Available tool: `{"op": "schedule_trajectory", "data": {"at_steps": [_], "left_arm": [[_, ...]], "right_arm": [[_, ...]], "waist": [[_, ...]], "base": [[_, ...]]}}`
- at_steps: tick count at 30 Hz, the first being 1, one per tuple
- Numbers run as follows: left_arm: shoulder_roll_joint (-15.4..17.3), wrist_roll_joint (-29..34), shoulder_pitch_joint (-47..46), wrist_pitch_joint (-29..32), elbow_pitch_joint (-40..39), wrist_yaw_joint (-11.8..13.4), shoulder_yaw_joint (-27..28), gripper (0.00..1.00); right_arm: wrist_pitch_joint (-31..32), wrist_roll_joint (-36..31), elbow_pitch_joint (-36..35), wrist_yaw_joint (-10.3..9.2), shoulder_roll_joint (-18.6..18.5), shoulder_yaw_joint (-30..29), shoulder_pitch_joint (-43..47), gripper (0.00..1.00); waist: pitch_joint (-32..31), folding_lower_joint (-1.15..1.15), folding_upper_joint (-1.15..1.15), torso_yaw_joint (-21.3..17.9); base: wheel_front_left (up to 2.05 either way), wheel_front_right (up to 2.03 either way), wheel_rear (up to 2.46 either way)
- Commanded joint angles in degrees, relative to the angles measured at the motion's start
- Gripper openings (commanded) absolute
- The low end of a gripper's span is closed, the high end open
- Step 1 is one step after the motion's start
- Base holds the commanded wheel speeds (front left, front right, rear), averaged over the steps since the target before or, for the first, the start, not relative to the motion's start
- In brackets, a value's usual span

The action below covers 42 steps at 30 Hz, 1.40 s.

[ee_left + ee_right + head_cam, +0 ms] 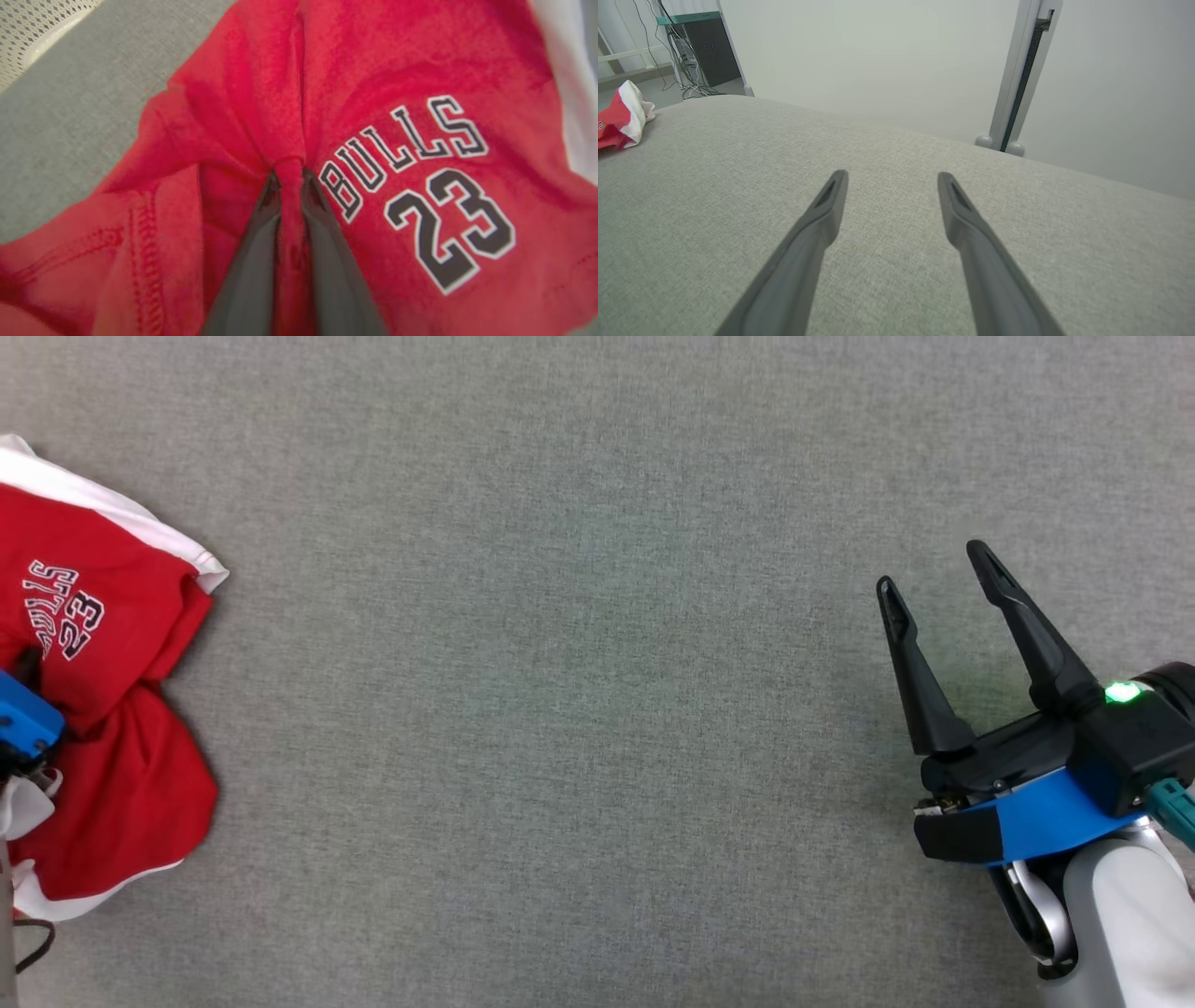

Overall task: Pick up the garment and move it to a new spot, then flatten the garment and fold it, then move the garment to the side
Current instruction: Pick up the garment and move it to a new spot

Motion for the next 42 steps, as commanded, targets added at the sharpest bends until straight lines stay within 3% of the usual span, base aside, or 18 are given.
{"op": "schedule_trajectory", "data": {"at_steps": [1,9,14,19,30,38,42], "left_arm": [[-1.4,0.2,3.4,0.6,0.6,-0.8,-1.5,0.0],[3.1,1.2,3.1,-1.6,-6.7,-3.5,-0.7,0.0],[5.1,2.6,1.3,-3.5,-16.5,-6.5,-2.0,0.0],[5.8,3.5,-1.2,-1.4,-26.5,-8.4,-4.7,0.0],[0.7,1.6,-3.6,5.3,-40.1,-10.8,-15.5,0.0],[-2.2,2.4,1.4,7.8,-38.2,-11.7,-23.6,0.0],[-4.0,4.5,4.5,5.9,-34.1,-11.9,-27.5,0.0]], "right_arm": [[-0.7,0.1,0.7,0.01,0.5,-0.1,0.0,1.0],[-3.1,1.4,4.3,0.01,2.5,-0.1,1.6,1.0],[-4.6,2.4,7.2,0.01,4.4,-0.7,3.8,1.0],[-5.9,3.0,9.4,0.02,5.6,-1.0,5.8,1.0],[-6.5,3.5,10.7,0.02,7.3,0.0,7.8,1.0],[-6.5,4.1,10.8,0.02,7.9,0.5,7.6,1.0],[-6.8,4.3,11.1,0.02,8.1,0.6,7.7,1.0]], "waist": [[-1.5,0.0,0.0,0.0],[-9.5,0.0,0.0,0.4],[-15.9,0.0,0.0,0.7],[-21.6,0.0,0.0,0.0],[-26.6,0.0,0.0,-7.4],[-25.5,0.0,0.0,-16.3],[-24.9,0.0,0.0,-20.2]], "base": [[0.0,0.0,0.0],[0.0,0.0,0.0],[0.0,0.0,0.0],[0.0,0.0,0.0],[0.0,0.0,0.0],[0.0,0.0,0.0],[0.0,0.0,0.0]]}}
